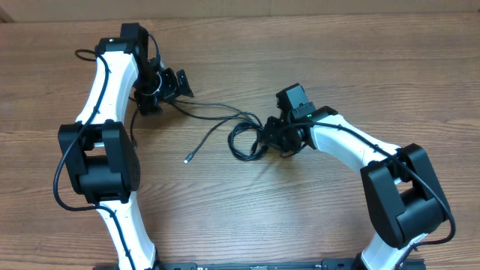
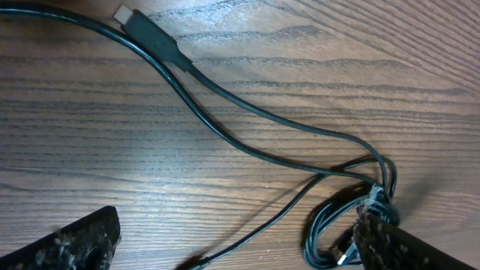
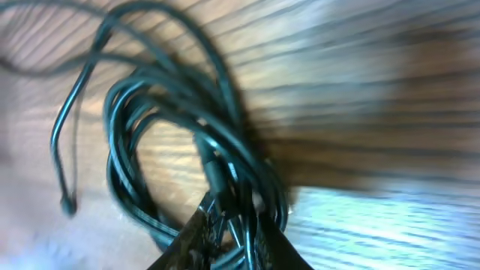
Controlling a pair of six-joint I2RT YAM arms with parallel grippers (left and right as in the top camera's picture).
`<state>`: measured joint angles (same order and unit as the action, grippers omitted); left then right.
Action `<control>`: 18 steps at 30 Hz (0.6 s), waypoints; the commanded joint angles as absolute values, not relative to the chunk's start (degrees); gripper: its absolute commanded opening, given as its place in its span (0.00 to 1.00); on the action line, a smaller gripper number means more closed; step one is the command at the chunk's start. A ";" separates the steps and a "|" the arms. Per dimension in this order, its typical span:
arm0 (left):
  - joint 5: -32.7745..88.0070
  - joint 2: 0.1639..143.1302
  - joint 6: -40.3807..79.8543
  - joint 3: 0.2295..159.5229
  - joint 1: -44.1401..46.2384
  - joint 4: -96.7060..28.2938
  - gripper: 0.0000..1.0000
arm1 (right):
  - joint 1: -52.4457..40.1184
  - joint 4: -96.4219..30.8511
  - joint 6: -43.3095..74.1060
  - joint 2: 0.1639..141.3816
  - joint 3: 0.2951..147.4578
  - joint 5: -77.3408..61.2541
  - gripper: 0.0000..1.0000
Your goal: Untangle cables
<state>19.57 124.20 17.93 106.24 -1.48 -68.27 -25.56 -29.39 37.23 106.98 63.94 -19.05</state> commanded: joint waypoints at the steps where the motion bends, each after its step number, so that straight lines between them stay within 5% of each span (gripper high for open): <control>1: 20.36 124.40 16.88 106.69 -1.48 -68.29 1.00 | -26.22 -29.12 32.51 106.52 63.68 -24.56 0.18; 18: 20.36 124.40 16.88 106.69 -1.48 -68.29 1.00 | -31.90 -24.51 27.79 106.52 63.68 -33.15 0.19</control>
